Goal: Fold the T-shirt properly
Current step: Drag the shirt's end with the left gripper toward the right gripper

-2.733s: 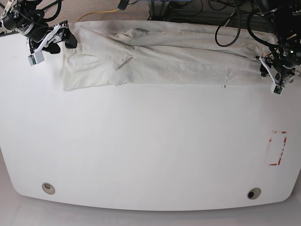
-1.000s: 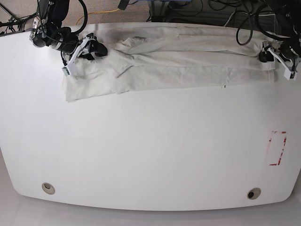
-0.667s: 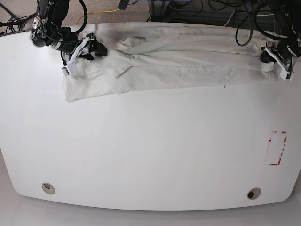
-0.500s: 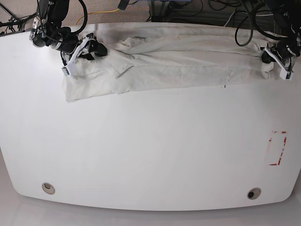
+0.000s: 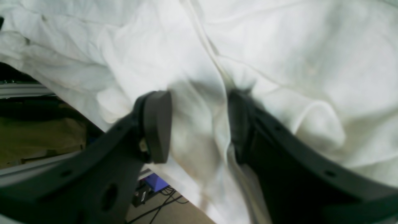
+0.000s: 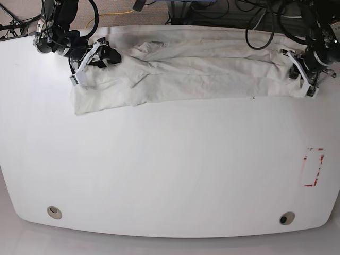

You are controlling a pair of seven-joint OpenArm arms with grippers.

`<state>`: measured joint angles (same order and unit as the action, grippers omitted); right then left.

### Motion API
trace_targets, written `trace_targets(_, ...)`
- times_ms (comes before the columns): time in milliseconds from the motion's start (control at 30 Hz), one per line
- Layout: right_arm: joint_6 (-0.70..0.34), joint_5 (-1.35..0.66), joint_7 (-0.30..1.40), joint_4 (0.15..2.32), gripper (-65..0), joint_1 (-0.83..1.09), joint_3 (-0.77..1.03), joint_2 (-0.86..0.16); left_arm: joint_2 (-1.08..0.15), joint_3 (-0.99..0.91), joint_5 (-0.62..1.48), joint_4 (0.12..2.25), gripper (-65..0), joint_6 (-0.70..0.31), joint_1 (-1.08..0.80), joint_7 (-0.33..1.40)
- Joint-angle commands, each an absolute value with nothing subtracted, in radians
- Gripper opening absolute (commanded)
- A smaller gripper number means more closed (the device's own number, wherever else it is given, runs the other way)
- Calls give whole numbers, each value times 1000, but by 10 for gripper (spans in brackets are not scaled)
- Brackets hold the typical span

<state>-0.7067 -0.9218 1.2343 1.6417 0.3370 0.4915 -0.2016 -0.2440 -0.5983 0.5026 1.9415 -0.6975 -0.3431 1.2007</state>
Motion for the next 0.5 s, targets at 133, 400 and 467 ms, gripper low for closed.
trace_targets(133,-698,-897,1250,1650,-358,328,498,-213,-257,-404,499,2000,-650,-698,-354,1198)
trace_targets(400,-698,-897,1250,1652,-358,321,499,-213,-252,-153,499,1997,-650,-698,-286,1196)
trace_targets(467,-698,-897,1250,1650,-358,321,499,-213,-219,-114,496,1997,-650,-698,-268,1196)
